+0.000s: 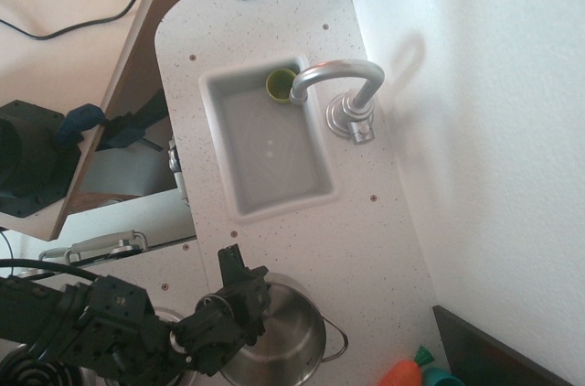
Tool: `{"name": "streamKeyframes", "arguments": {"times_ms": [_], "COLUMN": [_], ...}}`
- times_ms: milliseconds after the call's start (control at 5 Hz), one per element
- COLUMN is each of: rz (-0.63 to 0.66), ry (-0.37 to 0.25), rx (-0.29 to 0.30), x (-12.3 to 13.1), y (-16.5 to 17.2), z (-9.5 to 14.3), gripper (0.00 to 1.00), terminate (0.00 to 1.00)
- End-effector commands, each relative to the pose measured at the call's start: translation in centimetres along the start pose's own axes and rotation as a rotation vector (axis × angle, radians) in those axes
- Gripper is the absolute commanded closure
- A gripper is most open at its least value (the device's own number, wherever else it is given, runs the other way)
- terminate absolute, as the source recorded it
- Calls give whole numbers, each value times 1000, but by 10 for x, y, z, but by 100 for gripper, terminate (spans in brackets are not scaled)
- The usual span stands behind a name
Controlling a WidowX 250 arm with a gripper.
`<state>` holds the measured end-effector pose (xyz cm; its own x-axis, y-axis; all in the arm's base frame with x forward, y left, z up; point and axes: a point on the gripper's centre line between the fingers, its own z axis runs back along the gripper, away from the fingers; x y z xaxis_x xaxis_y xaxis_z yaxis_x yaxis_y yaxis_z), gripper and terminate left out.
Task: Pick up pot
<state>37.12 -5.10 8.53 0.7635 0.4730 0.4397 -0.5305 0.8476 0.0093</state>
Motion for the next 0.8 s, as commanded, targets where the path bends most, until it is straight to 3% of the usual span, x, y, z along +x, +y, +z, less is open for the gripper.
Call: {"name": "streamKeyframes", "arguments": {"times_ms": [0, 400, 600], "rz": [-17, -31, -49], "ry": [-48, -55, -113], "rx": [-36, -28, -63], "x": [14, 17, 20], "y": [-10, -15, -16], "z": [21, 24, 35], "gripper": [100, 100, 100], "terminate": [0, 0, 0]}}
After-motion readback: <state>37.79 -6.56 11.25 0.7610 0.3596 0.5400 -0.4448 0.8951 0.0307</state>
